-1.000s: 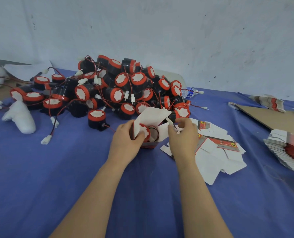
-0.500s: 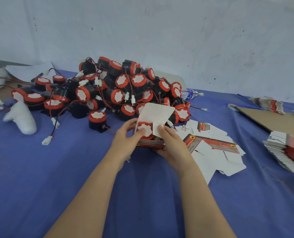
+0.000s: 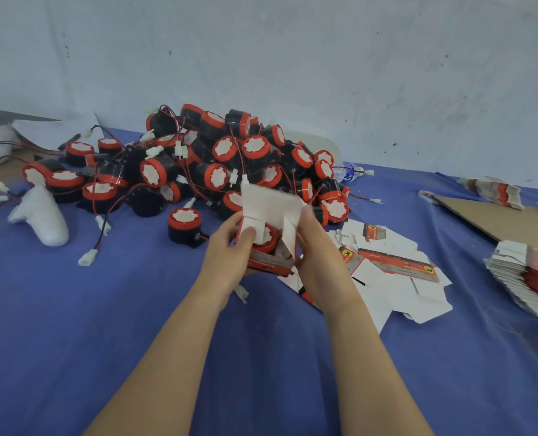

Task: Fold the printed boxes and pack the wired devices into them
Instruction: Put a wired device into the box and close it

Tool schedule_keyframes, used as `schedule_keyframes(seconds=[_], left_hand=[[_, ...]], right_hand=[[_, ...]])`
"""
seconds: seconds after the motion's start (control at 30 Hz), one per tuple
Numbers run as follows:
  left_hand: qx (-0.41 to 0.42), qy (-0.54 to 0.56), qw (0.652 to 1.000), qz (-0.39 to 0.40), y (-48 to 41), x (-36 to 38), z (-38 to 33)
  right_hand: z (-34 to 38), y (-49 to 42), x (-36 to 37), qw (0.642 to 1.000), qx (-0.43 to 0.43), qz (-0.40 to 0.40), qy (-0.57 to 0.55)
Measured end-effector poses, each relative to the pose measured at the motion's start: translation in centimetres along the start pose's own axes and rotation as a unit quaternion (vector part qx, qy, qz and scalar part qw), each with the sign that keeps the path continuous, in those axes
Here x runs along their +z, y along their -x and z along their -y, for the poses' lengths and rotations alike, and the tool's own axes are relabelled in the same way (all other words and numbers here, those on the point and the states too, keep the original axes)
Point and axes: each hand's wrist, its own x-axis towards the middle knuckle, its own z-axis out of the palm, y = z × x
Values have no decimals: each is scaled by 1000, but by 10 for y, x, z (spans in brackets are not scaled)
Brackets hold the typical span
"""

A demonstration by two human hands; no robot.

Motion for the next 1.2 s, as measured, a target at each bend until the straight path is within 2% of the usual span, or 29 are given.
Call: schedule_keyframes(seconds=[0.1, 0.2, 0.27, 0.33, 0.37, 0.6, 0.8, 0.9, 0.97, 1.07, 1.2], left_hand=[[31, -68, 997, 22, 2, 0, 1], [9, -86, 996, 3, 0, -3, 3], [-32, -42, 998, -25, -3, -6, 0], [-88, 50, 994, -40, -4, -5, -6], [-99, 62, 992, -41, -5, -4, -6], [-59, 87, 991, -86, 3, 2, -4], [28, 33, 994, -98, 3, 3, -7], [51, 21, 992, -112, 2, 5, -8], [48, 32, 990, -130, 2, 7, -9], [9, 77, 988, -130, -1, 4, -8], [20, 37, 992, -122, -1, 2, -5]], right_hand=[[3, -1, -3, 999, 1, -17, 47], [0, 3, -5, 989, -37, 20, 141], [-3, 3, -7, 977, -66, 41, 198], [-5, 3, -6, 972, -88, 21, 219], [-6, 2, -5, 970, -94, 7, 224], [-13, 0, 16, 932, -120, -36, 339], [-12, 6, 26, 971, -90, -4, 222], [-13, 8, 36, 987, -54, 48, 142], [-18, 7, 42, 987, -42, 43, 151], [-26, 5, 46, 965, -92, 11, 246], [-21, 4, 39, 958, -115, -23, 262]])
